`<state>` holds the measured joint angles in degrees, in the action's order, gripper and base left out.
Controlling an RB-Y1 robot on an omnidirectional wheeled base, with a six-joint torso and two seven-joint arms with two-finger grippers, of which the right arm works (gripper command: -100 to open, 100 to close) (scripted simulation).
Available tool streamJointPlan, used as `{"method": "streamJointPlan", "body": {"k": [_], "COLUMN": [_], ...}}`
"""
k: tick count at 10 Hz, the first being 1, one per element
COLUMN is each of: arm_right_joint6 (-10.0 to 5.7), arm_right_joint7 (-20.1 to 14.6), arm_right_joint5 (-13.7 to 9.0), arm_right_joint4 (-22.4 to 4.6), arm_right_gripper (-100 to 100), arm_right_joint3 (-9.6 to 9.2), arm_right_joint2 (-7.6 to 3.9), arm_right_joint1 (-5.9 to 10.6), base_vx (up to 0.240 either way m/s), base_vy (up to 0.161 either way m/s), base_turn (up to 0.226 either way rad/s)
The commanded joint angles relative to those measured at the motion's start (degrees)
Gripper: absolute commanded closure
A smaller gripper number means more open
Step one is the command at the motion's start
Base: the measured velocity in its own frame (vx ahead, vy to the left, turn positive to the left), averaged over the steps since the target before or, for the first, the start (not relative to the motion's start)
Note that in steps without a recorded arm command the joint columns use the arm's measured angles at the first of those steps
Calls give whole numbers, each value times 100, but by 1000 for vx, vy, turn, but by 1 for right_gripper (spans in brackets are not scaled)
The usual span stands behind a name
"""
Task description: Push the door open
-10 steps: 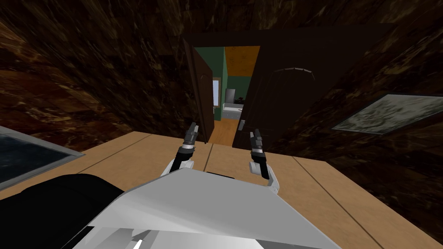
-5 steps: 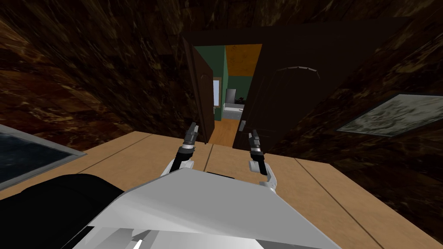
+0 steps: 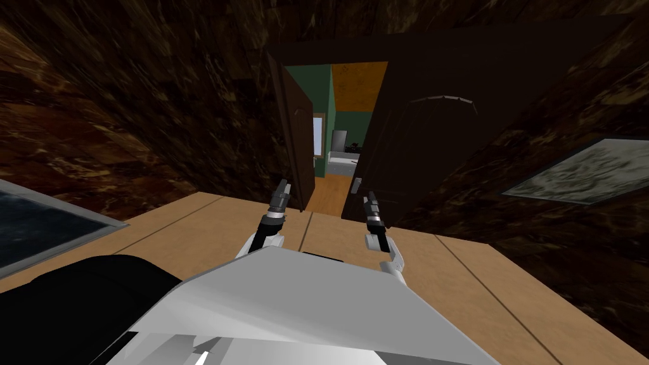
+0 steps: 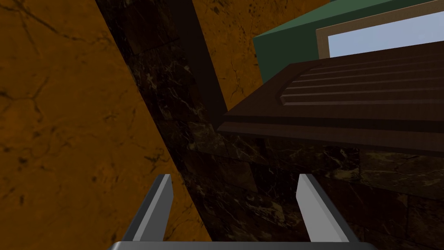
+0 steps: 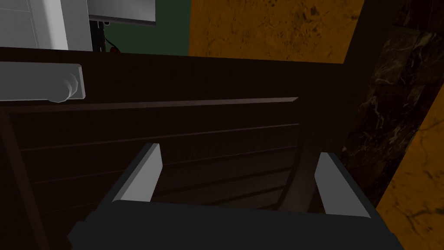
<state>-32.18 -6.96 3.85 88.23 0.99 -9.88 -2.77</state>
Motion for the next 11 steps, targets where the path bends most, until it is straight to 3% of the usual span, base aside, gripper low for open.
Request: {"method": "streamJointPlan", "body": {"k": [1, 2, 3, 4, 5, 6, 7, 10, 11], "arm_right_joint6": [11, 22, 22, 32, 32, 43, 43, 63, 63], "arm_right_joint7": [-53, -134, -134, -215, -215, -294, -294, -451, -451], "arm_right_joint5": [-10, -17, -17, -25, -25, -32, -32, -47, -47], "arm_right_joint4": [-280, -488, -599, -785, -918, -1084, -1231, -1769, -1850], "arm_right_gripper": [-100, -100, -100, -100, -100, -100, -100, -100, -100], "arm_right_joint3": [26, 56, 56, 87, 87, 117, 117, 176, 176], "arm_right_joint2": [-46, -111, -111, -175, -175, -237, -237, -361, -361], "arm_right_joint1": [110, 263, 263, 415, 415, 565, 565, 861, 861], "base_vx": [52, 62, 49, 44, 41, 51, 44, 51, 49], "base_vy": [3, 0, -4, 4, -1, -7, -10, -3, 3], "base_turn": [17, 28, 15, 26, 17, 28, 16, 24, 14]}}
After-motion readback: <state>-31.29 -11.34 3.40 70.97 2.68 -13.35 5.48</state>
